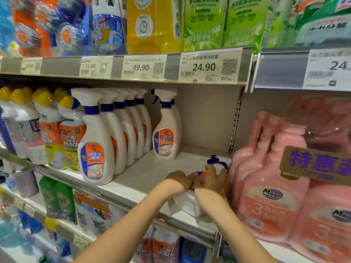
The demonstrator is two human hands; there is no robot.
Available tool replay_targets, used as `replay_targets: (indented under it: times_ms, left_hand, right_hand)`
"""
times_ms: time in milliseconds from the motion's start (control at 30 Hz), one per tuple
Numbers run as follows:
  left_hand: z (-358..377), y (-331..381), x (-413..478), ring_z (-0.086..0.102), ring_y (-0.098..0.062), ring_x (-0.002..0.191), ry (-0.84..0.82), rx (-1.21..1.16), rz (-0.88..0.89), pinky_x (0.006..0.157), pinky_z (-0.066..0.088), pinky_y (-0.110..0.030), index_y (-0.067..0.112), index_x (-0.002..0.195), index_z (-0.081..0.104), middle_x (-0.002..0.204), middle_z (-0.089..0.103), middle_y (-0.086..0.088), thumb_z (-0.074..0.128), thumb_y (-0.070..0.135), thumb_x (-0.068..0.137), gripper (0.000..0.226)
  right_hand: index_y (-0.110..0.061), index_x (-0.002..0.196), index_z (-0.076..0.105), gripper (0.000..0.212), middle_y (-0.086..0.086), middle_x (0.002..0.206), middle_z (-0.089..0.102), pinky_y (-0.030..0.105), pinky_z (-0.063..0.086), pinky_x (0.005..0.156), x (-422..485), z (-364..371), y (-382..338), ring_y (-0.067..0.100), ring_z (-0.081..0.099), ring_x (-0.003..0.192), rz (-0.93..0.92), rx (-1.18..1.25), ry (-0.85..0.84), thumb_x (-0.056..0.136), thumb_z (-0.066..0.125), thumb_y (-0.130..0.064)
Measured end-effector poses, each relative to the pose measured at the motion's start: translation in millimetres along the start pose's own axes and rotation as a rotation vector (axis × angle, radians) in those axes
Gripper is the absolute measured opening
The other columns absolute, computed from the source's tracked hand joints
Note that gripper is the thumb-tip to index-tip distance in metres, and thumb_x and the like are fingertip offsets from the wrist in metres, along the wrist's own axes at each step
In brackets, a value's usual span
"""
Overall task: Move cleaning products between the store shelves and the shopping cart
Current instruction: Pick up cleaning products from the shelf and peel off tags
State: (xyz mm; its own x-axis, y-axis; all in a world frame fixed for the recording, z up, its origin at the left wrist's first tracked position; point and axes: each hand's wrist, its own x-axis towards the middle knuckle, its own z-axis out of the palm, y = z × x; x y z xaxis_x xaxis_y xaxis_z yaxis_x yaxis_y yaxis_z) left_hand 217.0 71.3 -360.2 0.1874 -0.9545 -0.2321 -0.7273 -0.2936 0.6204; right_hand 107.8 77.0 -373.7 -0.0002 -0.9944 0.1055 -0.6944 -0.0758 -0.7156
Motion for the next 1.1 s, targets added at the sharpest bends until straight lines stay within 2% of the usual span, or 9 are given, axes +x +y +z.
replay_targets:
  times_ms: [100, 233, 367, 567, 767, 833, 900, 1000, 1100]
  left_hand:
    - [0, -3, -6, 0.061, -0.026, 0.096, -0.008, -0.076, 0.021, 0.081, 0.047, -0.032, 0.005, 0.116, 0.059, 0.114, 0.065, -0.015, 0.038, 0.056, 0.097, 0.058]
    - [-1, -15, -7, 0.063, -0.028, 0.095, 0.013, -0.215, 0.05, 0.077, 0.051, -0.035, 0.005, 0.11, 0.063, 0.105, 0.067, -0.014, 0.045, 0.066, 0.089, 0.067]
    - [-3, -21, -8, 0.063, -0.025, 0.091, 0.033, -0.245, 0.076, 0.076, 0.05, -0.034, 0.007, 0.106, 0.063, 0.102, 0.067, -0.012, 0.045, 0.074, 0.084, 0.072]
    - [-3, -22, -17, 0.064, -0.015, 0.096, 0.163, -0.416, 0.192, 0.071, 0.052, -0.023, 0.019, 0.118, 0.055, 0.114, 0.064, -0.002, 0.058, 0.06, 0.085, 0.053]
    - [2, -18, -31, 0.068, -0.014, 0.095, 0.193, -0.789, 0.293, 0.074, 0.057, -0.024, 0.016, 0.118, 0.047, 0.112, 0.067, -0.004, 0.066, 0.027, 0.089, 0.037]
    - [0, -21, -33, 0.069, -0.014, 0.094, 0.185, -0.81, 0.301, 0.075, 0.059, -0.027, 0.017, 0.121, 0.045, 0.112, 0.068, -0.002, 0.066, 0.028, 0.089, 0.04]
    - [-5, -22, -36, 0.067, -0.011, 0.098, 0.144, -0.773, 0.326, 0.077, 0.058, -0.025, 0.025, 0.127, 0.043, 0.114, 0.066, 0.005, 0.064, 0.032, 0.089, 0.044]
    - [-8, -22, -40, 0.063, -0.006, 0.103, 0.108, -0.762, 0.397, 0.078, 0.056, -0.021, 0.033, 0.132, 0.036, 0.119, 0.061, 0.009, 0.059, 0.023, 0.093, 0.047]
    - [-9, -22, -42, 0.061, -0.007, 0.108, 0.116, -0.745, 0.441, 0.085, 0.056, -0.025, 0.034, 0.136, 0.029, 0.122, 0.059, 0.009, 0.059, 0.017, 0.093, 0.055]
  right_hand:
    - [-0.022, 0.144, 0.031, 0.058, 0.015, 0.157, 0.004, 0.045, 0.027, 0.115, -9, 7, 5, 0.034, 0.017, 0.145, 0.001, 0.062, 0.074, 0.093, 0.055, -0.032]
    - [-0.025, 0.138, 0.037, 0.064, 0.009, 0.152, 0.014, 0.042, 0.041, 0.106, -14, 8, 9, 0.031, 0.034, 0.134, -0.059, 0.326, 0.186, 0.083, 0.07, -0.025]
    - [-0.028, 0.136, 0.038, 0.073, 0.002, 0.141, 0.026, 0.036, 0.046, 0.098, -12, 6, 12, 0.024, 0.042, 0.123, -0.098, 0.427, 0.231, 0.075, 0.076, -0.021]
    - [-0.024, 0.139, 0.034, 0.079, 0.007, 0.131, 0.048, 0.047, 0.05, 0.097, 2, 13, 11, 0.028, 0.052, 0.119, 0.014, 0.633, 0.193, 0.074, 0.078, -0.015]
    - [-0.011, 0.145, 0.026, 0.08, 0.004, 0.123, 0.05, 0.041, 0.049, 0.096, 8, 1, 9, 0.022, 0.057, 0.106, -0.157, 0.835, 0.187, 0.08, 0.068, 0.01]
    - [-0.008, 0.146, 0.026, 0.079, 0.006, 0.125, 0.05, 0.039, 0.048, 0.097, 13, -3, 5, 0.021, 0.056, 0.108, -0.205, 0.901, 0.15, 0.081, 0.065, 0.014]
    - [-0.013, 0.145, 0.032, 0.076, 0.001, 0.123, 0.052, 0.032, 0.051, 0.09, 16, -6, 6, 0.017, 0.058, 0.106, -0.264, 0.865, 0.118, 0.082, 0.068, 0.009]
    - [-0.031, 0.133, 0.042, 0.071, -0.013, 0.114, 0.056, 0.017, 0.051, 0.074, 15, -10, 7, 0.002, 0.059, 0.099, -0.36, 0.816, 0.073, 0.079, 0.072, 0.004]
    - [-0.048, 0.125, 0.041, 0.073, -0.012, 0.119, 0.058, 0.028, 0.055, 0.081, 13, -10, 9, 0.01, 0.061, 0.106, -0.408, 0.797, 0.08, 0.072, 0.075, -0.011]
